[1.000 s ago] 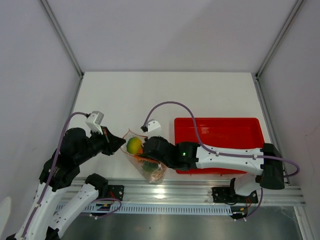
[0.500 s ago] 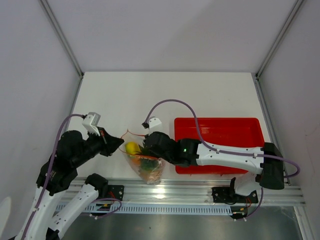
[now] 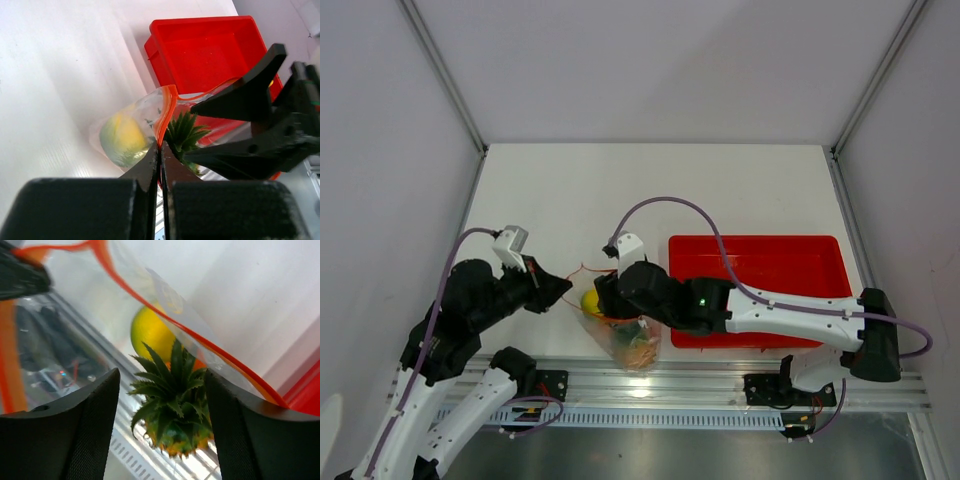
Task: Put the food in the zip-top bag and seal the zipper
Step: Adjust the fake fruit in the zipper food storage bag.
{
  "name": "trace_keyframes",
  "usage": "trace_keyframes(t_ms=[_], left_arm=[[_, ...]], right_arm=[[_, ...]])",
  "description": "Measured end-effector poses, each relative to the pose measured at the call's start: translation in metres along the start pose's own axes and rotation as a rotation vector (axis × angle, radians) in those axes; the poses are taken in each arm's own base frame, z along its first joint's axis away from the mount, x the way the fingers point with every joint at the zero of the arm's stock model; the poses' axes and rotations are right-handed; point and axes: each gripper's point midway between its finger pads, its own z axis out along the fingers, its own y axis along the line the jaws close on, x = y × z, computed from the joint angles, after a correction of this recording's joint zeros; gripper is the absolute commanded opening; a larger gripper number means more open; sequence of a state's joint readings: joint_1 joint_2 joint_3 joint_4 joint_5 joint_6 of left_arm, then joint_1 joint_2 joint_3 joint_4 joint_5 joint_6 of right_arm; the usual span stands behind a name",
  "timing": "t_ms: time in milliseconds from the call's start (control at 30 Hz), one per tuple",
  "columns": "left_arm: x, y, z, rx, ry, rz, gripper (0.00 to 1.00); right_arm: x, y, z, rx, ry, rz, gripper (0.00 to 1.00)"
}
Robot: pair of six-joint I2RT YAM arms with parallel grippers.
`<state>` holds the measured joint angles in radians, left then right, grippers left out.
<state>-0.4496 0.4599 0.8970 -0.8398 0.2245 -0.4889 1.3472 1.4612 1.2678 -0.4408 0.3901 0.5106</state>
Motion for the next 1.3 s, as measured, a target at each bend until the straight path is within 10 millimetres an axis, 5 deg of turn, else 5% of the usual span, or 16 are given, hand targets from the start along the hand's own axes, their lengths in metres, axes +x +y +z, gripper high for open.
trace_keyframes(t_ms=[400,567,800,933,1100,1300], left_arm=[[-0.007,-0.028,0.006,0.140,0.009,-0.014,0.01],[-0.009,-0.026,0.011,0.131,0.010,-0.016,0.01],[-0.004,-0.020,0.018,0.105,0.030,-0.025,0.01],[-0.003,-0.017,0.019,0.096,0.031,-0.026,0.01],[-0.004,-0.015,0.019,0.087,0.025,-0.025,0.01],[-0.004,-0.015,0.019,0.081,0.022,-0.024,0.01]], right_arm=[[-0.062,0.026,-0.061,-0.261,-0.209,0.054,0.81],[-0.057,0.031,-0.049,-0.281,-0.183,0.050,0.81],[-0.037,0.039,-0.006,-0.232,-0.090,0.024,0.79],[-0.043,0.036,0.002,-0.170,-0.083,0.021,0.78],[-0.066,0.027,-0.020,-0.135,-0.144,0.037,0.79],[-0.105,0.005,-0.082,-0.141,-0.267,0.076,0.79]])
